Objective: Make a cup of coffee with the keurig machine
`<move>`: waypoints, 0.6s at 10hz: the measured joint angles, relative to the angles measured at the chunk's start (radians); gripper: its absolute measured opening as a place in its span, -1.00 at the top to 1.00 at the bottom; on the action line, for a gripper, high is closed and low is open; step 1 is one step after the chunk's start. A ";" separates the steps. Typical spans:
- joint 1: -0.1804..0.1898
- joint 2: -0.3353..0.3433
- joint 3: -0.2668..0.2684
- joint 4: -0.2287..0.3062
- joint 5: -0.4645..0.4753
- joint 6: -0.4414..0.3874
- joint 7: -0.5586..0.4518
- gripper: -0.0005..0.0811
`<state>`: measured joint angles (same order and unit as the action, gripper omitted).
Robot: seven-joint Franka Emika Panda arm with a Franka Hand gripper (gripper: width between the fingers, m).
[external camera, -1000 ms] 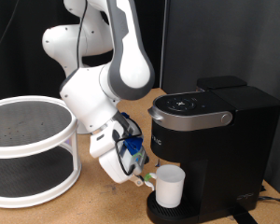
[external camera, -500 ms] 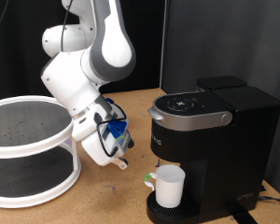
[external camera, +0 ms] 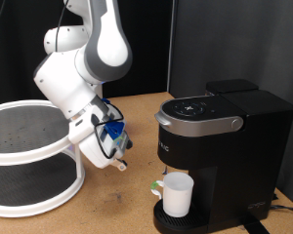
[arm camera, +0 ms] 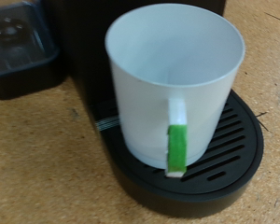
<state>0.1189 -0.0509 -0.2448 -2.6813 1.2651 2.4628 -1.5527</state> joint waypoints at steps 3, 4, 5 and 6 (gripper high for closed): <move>-0.051 -0.098 -0.050 -0.038 -0.058 -0.097 -0.004 -0.98; -0.064 -0.136 -0.059 -0.043 -0.085 -0.117 0.017 -0.98; -0.075 -0.173 -0.062 -0.044 -0.108 -0.134 0.049 -0.98; -0.085 -0.210 -0.063 -0.043 -0.131 -0.145 0.092 -0.98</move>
<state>0.0343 -0.2611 -0.3074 -2.7238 1.1339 2.3174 -1.4609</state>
